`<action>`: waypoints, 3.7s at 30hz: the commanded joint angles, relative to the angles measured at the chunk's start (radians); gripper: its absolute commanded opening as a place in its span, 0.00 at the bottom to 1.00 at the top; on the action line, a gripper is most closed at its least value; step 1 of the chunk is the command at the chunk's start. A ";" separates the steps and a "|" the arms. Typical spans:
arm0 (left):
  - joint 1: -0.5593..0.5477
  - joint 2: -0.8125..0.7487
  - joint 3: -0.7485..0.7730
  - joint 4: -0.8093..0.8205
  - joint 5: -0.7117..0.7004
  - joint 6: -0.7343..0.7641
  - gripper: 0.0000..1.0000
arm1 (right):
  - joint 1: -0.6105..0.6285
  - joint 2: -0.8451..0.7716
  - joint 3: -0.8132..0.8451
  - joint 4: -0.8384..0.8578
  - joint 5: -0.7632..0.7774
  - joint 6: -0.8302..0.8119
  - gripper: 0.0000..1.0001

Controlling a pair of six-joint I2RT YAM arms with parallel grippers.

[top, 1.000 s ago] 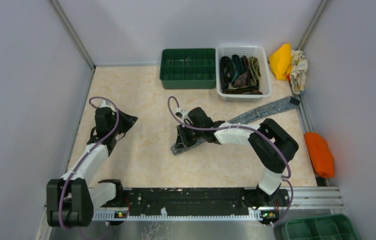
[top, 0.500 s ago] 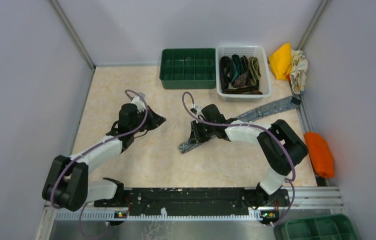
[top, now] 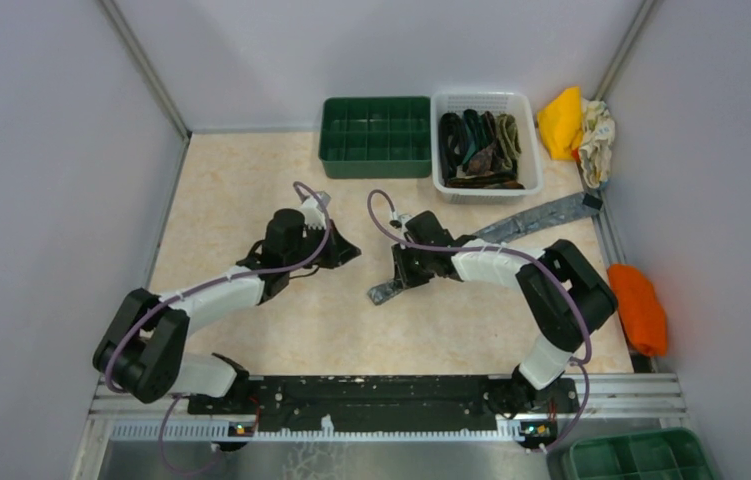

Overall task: Roll the ties
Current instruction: Flatten out the tie at the center of the board, then roll the tie at the center of the board.

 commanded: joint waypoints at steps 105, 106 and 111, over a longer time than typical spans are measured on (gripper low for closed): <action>-0.182 -0.571 -0.071 -0.557 -1.014 -0.193 0.00 | 0.391 0.066 0.185 -0.230 0.559 -0.060 0.58; -0.182 -0.570 -0.071 -0.557 -1.012 -0.193 0.00 | 0.391 0.070 0.176 -0.234 0.568 -0.055 0.57; -0.178 -0.560 -0.071 -0.550 -1.001 -0.188 0.00 | 0.391 0.074 0.133 -0.243 0.609 -0.032 0.43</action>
